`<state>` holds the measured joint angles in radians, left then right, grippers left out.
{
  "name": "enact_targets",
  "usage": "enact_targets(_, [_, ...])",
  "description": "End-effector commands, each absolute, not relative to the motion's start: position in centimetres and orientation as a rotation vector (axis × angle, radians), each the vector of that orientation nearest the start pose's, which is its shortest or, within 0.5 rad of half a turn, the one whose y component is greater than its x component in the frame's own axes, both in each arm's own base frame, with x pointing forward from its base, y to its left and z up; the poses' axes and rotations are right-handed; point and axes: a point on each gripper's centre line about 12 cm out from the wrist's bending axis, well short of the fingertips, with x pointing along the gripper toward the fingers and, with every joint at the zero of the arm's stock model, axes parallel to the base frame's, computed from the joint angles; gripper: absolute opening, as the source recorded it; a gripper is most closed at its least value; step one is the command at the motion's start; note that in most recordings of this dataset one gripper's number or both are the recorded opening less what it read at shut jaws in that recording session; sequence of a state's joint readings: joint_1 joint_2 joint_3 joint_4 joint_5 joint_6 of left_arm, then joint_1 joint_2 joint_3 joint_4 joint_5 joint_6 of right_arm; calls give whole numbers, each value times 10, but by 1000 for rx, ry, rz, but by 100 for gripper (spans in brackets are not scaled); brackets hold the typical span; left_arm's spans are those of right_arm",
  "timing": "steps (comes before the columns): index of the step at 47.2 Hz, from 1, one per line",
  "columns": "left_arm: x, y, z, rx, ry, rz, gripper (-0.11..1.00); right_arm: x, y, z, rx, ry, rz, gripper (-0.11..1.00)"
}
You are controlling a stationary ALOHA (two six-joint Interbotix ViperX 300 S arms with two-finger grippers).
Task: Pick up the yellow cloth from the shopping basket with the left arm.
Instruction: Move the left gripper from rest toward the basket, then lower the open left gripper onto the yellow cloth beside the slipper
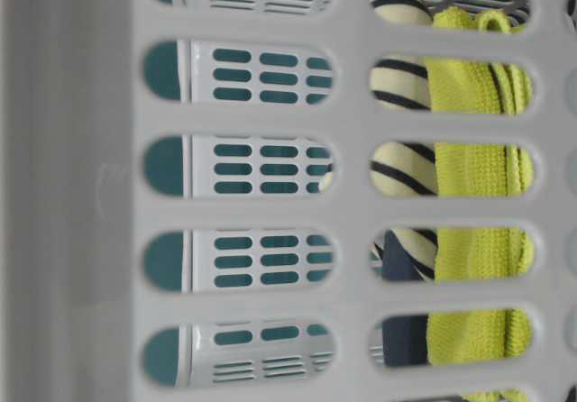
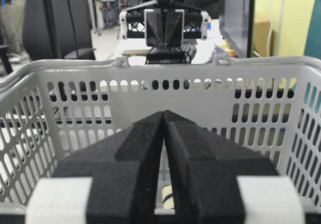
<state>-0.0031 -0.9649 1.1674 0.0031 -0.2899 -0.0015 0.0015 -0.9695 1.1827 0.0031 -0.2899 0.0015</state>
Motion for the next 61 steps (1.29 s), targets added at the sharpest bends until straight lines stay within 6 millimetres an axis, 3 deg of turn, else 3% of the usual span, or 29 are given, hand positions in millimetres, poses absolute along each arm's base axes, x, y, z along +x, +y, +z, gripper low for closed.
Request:
enact_targets(1, [202,-1,309,19,-116,-10,6,200,0,301,17,-101,0,0])
enact_targets(5, [203,-2,310,2,-119,-15,1,200,0,302,24,-109,0,0])
enact_targets(10, [207,-3,307,-12,-101,-18,2,200,0,301,33,-103,-1,3])
enact_targets(16, [211,-2,314,-18,-99,-15,11,200,-1,301,36,-103,-6,20])
enact_targets(20, [215,-2,324,-18,-76,-14,17,199,-1,303,36,-109,-6,37])
enact_targets(27, [226,-1,339,-15,75,-5,17,200,-1,305,36,-92,-6,56])
enact_targets(35, [247,0,359,-16,322,11,22,201,-1,301,34,-17,-6,59])
enact_targets(43, [285,-2,372,2,484,8,38,200,-1,302,35,-8,-5,60])
enact_targets(54, [352,-19,360,8,639,-28,80,198,-1,307,30,-43,-6,60])
enact_targets(61, [392,-32,341,29,781,-49,85,198,-1,308,38,-45,-4,60])
